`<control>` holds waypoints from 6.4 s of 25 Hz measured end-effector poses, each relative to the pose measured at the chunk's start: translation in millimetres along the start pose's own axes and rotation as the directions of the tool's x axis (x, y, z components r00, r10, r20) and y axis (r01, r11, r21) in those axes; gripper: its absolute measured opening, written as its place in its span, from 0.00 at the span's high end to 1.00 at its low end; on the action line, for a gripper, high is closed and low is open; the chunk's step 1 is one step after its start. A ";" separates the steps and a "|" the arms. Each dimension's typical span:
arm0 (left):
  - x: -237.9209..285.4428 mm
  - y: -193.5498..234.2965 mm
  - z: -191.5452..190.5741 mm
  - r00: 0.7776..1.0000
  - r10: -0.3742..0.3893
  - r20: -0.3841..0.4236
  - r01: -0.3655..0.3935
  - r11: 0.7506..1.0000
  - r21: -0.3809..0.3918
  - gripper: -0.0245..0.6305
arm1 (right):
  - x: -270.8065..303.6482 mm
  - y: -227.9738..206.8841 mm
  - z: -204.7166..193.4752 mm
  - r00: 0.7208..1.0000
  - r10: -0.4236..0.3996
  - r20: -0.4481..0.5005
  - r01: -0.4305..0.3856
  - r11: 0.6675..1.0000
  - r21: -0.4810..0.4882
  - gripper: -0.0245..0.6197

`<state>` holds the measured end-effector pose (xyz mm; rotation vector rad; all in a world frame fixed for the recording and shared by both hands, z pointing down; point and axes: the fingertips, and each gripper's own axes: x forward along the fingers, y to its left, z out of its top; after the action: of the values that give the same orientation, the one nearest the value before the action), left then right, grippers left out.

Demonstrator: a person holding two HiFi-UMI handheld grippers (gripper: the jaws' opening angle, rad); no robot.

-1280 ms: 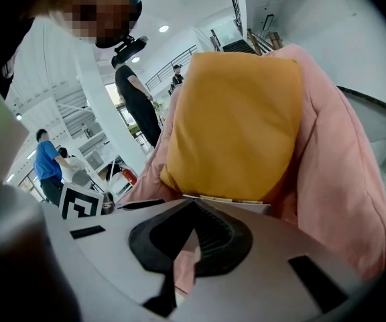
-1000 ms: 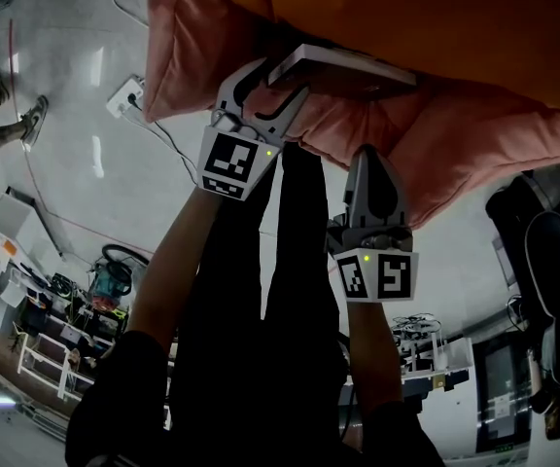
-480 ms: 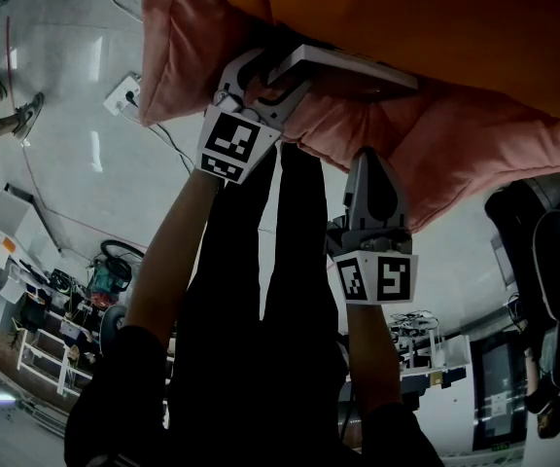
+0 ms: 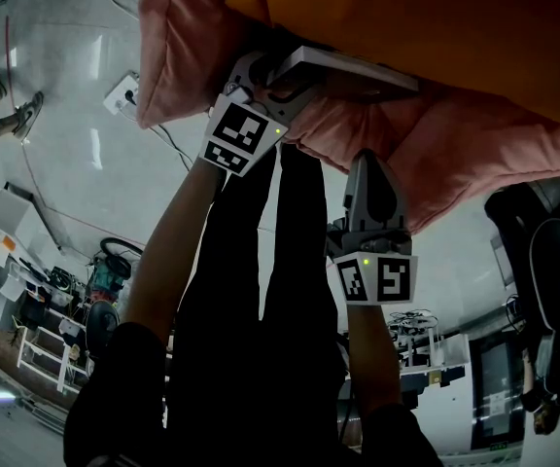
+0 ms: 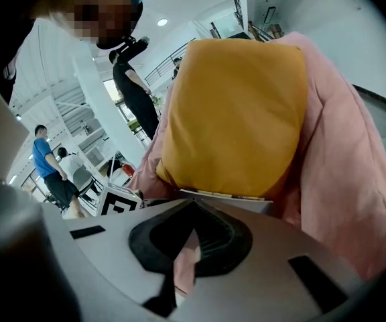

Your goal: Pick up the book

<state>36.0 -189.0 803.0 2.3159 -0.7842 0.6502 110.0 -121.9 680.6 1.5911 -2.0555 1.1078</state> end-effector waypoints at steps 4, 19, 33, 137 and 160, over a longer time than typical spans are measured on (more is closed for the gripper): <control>0.6 -4.4 -1.7 1.000 -0.024 -0.017 0.025 0.999 0.032 0.53 | -1.6 -1.3 -0.6 1.000 -0.001 -0.003 0.001 1.000 0.002 0.96; -7.5 -21.4 -6.7 0.998 -0.047 -0.032 0.049 0.994 0.093 0.60 | -2.8 -1.4 -4.4 1.000 -0.005 -0.003 0.005 1.000 -0.001 0.96; -24.1 -62.7 -15.1 0.993 -0.116 -0.024 0.118 0.989 0.092 0.69 | -4.7 -4.1 -5.8 1.000 -0.009 0.004 0.009 1.000 0.009 0.96; -304.9 -205.7 257.8 0.917 0.116 0.383 -0.146 0.988 0.049 0.72 | -226.4 113.8 150.0 0.967 0.016 0.254 0.028 0.985 -0.170 0.96; -396.9 -254.9 321.0 0.837 0.094 0.539 -0.187 0.975 0.119 0.72 | -323.1 162.2 238.6 0.883 0.081 0.463 0.055 0.960 -0.273 0.96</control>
<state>5.4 -93.8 241.2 2.6509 -1.1984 0.1178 116.7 -64.3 251.3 1.8262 -2.3894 0.4175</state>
